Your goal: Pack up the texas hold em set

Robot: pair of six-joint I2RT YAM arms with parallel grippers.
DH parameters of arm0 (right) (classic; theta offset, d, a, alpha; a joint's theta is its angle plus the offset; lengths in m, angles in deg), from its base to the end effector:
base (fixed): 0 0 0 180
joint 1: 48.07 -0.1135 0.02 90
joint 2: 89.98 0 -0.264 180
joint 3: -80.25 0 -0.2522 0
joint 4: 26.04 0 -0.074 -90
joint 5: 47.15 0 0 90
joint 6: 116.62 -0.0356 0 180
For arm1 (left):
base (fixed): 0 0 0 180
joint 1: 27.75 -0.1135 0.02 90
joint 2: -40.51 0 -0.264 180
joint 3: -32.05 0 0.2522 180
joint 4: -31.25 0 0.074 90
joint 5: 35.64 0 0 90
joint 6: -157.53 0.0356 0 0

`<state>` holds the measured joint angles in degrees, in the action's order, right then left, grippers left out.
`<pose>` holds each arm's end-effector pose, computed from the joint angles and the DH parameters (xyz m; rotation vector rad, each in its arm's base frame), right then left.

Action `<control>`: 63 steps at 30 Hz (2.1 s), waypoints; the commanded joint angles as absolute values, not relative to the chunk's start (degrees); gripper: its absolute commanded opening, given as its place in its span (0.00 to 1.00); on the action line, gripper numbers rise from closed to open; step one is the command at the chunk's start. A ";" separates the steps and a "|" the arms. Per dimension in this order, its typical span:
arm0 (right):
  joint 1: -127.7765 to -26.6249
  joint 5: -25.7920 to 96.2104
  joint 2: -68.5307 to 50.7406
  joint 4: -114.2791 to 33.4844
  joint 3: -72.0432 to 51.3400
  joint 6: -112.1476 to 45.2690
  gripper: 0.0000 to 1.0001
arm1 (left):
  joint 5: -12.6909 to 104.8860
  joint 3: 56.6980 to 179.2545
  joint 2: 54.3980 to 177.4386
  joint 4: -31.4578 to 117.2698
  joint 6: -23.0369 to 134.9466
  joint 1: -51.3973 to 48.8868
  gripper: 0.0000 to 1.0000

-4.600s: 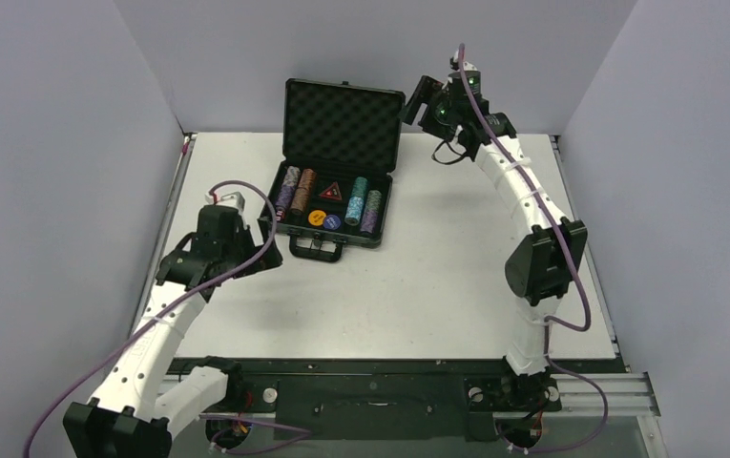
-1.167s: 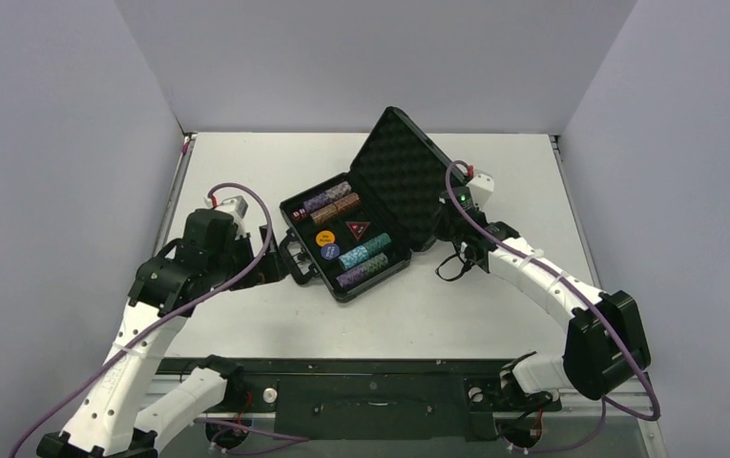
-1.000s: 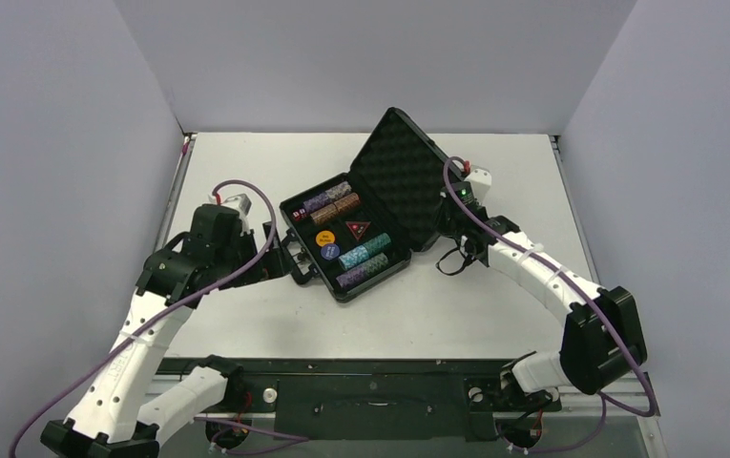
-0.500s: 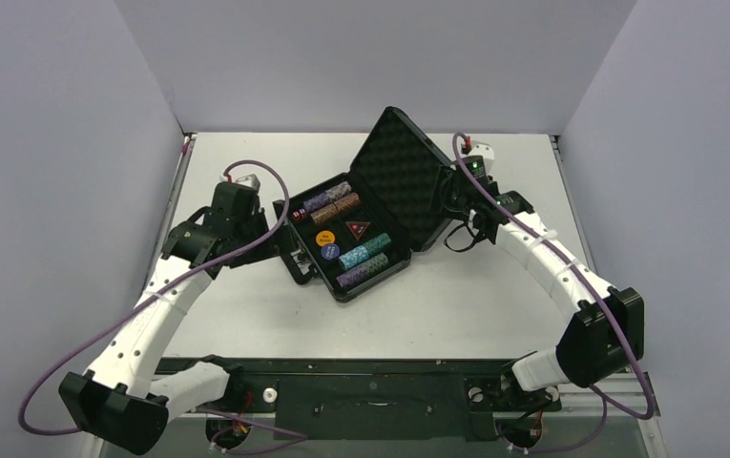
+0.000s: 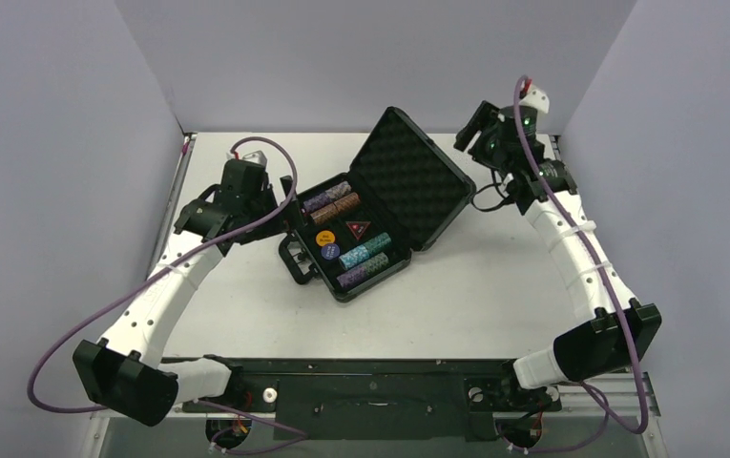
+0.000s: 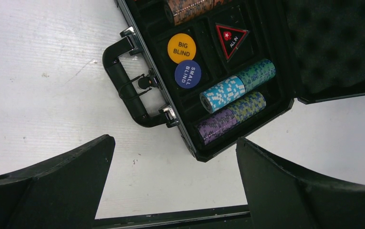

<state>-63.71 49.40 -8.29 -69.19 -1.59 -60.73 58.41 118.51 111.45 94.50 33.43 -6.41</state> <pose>0.3106 0.0827 0.3971 0.4021 2.0205 0.4272 0.2342 -0.0888 0.3495 -0.3034 2.4142 -0.3613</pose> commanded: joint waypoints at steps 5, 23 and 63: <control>-54.34 32.27 4.89 -75.36 19.12 -65.37 0.52 | 57.22 122.81 113.39 93.34 33.99 -6.22 1.00; -46.23 5.69 27.58 -75.40 23.72 -71.50 0.26 | 55.45 119.93 116.56 91.69 33.33 -7.01 0.96; -55.23 -2.07 23.71 -80.07 18.68 -66.37 0.09 | 48.40 102.78 113.19 87.04 23.44 -22.89 0.93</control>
